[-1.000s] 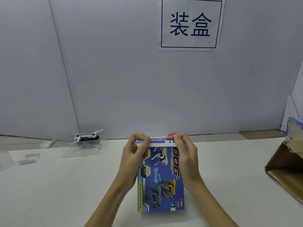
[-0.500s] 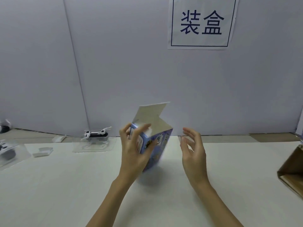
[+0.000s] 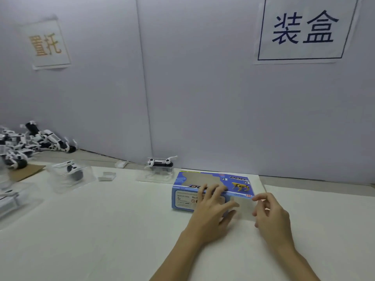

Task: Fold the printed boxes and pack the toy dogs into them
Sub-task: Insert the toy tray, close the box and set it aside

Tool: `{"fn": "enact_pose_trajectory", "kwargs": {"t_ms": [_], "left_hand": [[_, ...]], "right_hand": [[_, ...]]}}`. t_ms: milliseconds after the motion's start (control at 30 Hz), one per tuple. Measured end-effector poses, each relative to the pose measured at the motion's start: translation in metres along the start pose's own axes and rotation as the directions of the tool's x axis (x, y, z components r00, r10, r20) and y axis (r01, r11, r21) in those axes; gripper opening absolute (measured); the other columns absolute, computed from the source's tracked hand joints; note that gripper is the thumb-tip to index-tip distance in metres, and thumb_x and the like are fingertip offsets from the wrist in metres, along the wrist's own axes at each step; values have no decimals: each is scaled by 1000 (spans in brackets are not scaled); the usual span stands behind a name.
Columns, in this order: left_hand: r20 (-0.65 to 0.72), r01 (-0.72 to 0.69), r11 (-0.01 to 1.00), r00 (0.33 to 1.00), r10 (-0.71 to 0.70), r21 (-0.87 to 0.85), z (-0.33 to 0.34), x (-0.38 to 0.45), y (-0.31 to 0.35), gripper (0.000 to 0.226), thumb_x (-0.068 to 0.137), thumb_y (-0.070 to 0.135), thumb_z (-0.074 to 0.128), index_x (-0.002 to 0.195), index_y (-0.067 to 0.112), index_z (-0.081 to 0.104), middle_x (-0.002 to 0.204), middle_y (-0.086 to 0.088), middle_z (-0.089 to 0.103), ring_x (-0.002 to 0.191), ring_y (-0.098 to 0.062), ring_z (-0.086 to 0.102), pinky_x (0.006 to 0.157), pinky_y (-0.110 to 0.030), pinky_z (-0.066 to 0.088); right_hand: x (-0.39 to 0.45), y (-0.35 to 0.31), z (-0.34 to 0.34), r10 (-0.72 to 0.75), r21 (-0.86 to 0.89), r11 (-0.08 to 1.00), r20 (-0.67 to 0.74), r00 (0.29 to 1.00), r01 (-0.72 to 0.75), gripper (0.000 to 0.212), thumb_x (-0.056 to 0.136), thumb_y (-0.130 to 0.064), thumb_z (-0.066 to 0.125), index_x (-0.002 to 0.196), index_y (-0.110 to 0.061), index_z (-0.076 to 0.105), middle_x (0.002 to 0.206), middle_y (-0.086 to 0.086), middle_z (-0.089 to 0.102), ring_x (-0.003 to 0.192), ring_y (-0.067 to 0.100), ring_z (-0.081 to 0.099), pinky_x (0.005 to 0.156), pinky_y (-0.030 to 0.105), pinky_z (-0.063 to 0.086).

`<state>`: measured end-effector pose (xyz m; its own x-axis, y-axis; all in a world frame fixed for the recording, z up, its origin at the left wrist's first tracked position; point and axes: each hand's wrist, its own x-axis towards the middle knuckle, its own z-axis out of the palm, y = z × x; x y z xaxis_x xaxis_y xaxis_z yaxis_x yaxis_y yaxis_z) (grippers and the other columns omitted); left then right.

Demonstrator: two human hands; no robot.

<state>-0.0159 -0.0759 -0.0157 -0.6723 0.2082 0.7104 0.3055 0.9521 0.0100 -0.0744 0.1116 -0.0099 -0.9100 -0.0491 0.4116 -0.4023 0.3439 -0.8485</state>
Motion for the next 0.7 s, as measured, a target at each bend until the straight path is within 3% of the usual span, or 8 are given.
{"fn": "enact_pose_trajectory", "kwargs": {"t_ms": [67,167,267,367,467,600,667,700], "left_hand": [[-98,31,990,994,-45,-138,-8,-1,-5,20,98,21,58,115,20,69,136,-6,58,129,-27,52,116,-49,31],[-256,100,986,958,-132,-134,-32,-2,-37,21,104,22,54,120,15,64,131,0,61,126,-22,54,114,-39,34],[-274,247,965,937,-215,88,-69,-9,-103,21,103,22,55,117,11,67,122,-4,66,115,-27,60,101,-41,44],[-167,453,824,891,-421,341,-109,-23,-183,20,100,17,58,117,9,66,123,-10,64,112,-35,60,92,-47,47],[-67,613,553,702,-709,564,-143,-54,-256,39,97,14,52,135,12,52,142,-10,50,136,-31,44,103,-50,42],[-54,604,205,381,-923,770,-177,-97,-320,68,98,23,54,159,16,24,167,-13,18,156,-34,10,112,-71,30],[-34,647,153,268,-963,747,-187,-113,-338,74,99,25,56,161,15,16,168,-14,16,156,-38,10,112,-74,29],[-18,681,160,247,-969,715,-190,-118,-344,71,99,22,57,159,12,21,164,-14,23,153,-39,17,112,-71,32]], "right_hand": [[-1,0,1,6,39,999,21,1000,-7,30,102,-6,51,96,-34,59,65,-8,67,42,16,59,45,31,48],[-5,-6,4,-13,56,998,52,999,10,33,103,-11,51,101,-43,57,68,-10,68,41,16,59,44,28,45],[-8,-12,5,-78,42,996,116,990,74,31,104,-11,49,109,-40,58,69,-8,68,42,20,59,43,32,47],[-14,-22,9,-159,18,987,179,971,158,36,103,-7,49,119,-38,57,72,-8,68,46,19,60,48,26,48],[-16,-27,16,-233,-28,969,212,949,244,48,99,-6,54,124,-47,52,80,-9,68,50,17,61,52,24,48],[-14,-24,29,-272,-132,942,244,931,309,52,100,-12,58,136,-47,47,85,-11,66,61,16,64,57,23,49],[-15,-21,31,-264,-178,930,284,922,321,51,101,-15,58,142,-43,46,89,-13,64,70,14,65,58,22,51],[-15,-19,31,-256,-191,928,298,920,320,51,101,-15,57,143,-41,47,90,-13,64,72,14,64,58,21,51]]}}
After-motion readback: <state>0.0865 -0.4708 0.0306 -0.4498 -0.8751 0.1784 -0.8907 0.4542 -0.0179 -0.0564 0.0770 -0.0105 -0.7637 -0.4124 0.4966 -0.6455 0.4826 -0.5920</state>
